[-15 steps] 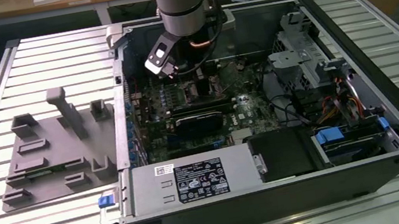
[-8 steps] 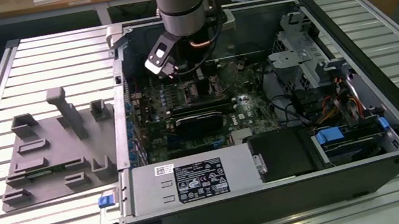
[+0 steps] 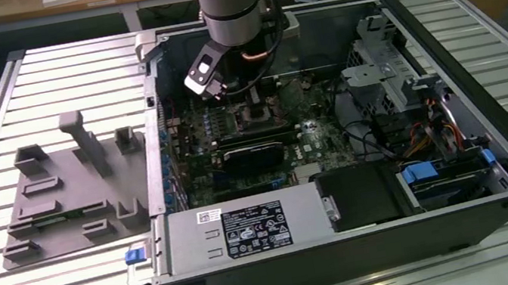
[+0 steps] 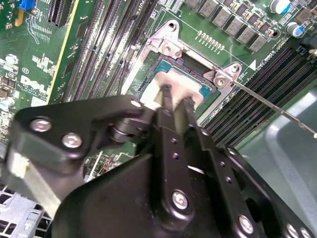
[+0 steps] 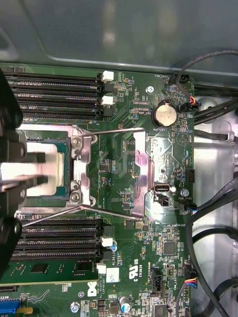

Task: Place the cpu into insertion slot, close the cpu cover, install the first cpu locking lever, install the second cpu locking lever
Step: 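Place the cpu into insertion slot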

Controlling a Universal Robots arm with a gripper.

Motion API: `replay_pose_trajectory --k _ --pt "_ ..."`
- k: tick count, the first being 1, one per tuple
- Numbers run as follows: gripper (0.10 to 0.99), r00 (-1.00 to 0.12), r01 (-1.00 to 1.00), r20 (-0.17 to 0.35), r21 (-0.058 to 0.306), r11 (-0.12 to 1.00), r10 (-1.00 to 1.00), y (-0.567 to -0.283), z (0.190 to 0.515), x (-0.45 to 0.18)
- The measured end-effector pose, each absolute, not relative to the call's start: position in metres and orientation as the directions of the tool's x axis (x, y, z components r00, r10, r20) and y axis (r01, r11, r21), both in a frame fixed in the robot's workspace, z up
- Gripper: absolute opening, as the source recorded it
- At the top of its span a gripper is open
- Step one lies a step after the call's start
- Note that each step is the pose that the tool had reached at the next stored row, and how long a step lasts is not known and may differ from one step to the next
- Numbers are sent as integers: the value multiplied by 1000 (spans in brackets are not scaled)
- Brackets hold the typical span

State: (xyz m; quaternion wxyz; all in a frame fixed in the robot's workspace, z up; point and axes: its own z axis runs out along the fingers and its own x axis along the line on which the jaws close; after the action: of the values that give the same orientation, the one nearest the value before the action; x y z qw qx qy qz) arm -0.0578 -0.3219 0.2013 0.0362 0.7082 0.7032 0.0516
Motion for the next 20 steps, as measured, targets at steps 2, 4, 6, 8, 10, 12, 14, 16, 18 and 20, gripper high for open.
replay_pose_trajectory --k 2,4,6,8,10,12,14,16,18,20 --pt "180 6 992 22 124 -8 1000 -322 201 -58" --pt "122 6 992 22 124 -8 1000 -322 201 -58" --pt "102 6 992 22 124 -8 1000 -322 201 -58" --pt "102 6 992 22 124 -8 1000 -322 201 -58" --pt "102 16 992 22 124 -18 1000 -322 201 -58" --pt "102 36 992 22 124 -39 999 -322 201 -58" --pt "102 41 991 22 124 -44 999 -322 200 -58" --pt "102 43 991 22 124 -45 999 -322 199 -58" --pt "102 44 991 21 124 -46 999 -322 199 -58" --pt "102 44 991 21 124 -46 999 -322 199 -58"
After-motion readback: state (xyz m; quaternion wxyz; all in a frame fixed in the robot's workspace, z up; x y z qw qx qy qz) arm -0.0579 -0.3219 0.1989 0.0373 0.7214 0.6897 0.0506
